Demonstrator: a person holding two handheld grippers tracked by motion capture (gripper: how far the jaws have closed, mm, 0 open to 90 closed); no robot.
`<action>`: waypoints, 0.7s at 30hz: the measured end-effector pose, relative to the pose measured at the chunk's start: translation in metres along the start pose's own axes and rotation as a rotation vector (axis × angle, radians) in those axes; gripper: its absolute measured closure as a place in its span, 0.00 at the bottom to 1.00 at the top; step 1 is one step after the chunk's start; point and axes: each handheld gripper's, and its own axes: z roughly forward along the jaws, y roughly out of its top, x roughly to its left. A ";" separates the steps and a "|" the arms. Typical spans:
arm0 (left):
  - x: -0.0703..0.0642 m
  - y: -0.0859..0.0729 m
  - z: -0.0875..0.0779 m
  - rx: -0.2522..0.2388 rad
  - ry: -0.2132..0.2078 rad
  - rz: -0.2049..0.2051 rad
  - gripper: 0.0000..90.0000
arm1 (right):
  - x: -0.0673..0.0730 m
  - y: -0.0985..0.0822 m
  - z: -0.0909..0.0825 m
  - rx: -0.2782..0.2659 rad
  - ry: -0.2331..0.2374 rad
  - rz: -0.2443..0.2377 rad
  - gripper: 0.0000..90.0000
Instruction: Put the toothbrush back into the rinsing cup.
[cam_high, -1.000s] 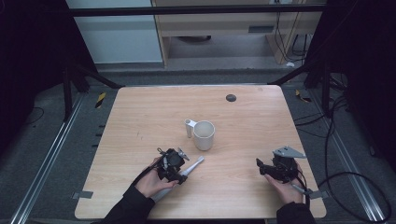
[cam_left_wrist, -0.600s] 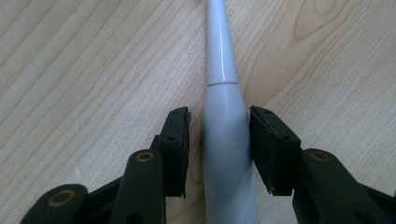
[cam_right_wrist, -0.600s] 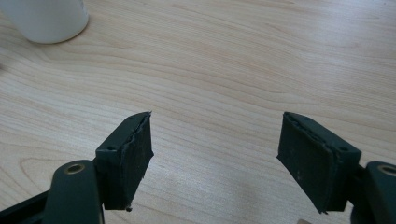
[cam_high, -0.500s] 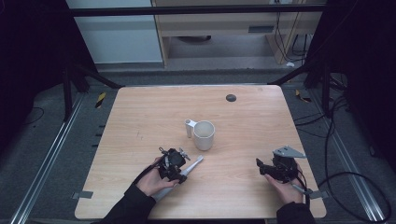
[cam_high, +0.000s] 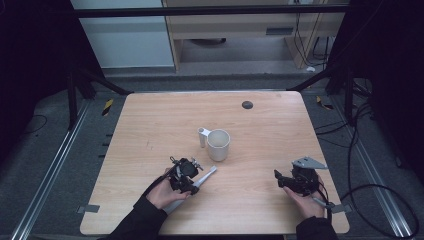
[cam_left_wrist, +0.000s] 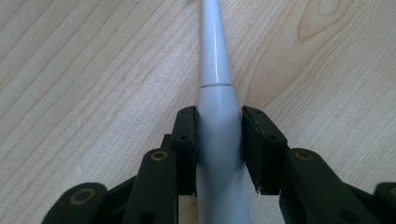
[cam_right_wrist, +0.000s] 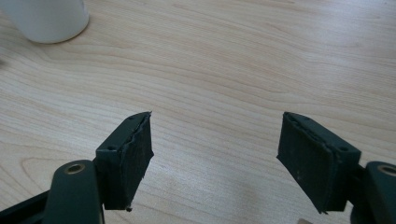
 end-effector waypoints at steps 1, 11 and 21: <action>0.000 0.000 0.000 0.003 -0.002 0.003 0.74 | 0.000 0.000 0.000 0.002 0.003 0.006 0.29; -0.001 -0.001 -0.004 0.025 -0.005 0.020 0.75 | 0.000 0.000 0.000 0.001 0.004 0.000 0.29; -0.001 -0.003 -0.025 -0.039 0.000 0.026 0.75 | -0.001 0.000 0.000 -0.001 0.005 0.003 0.29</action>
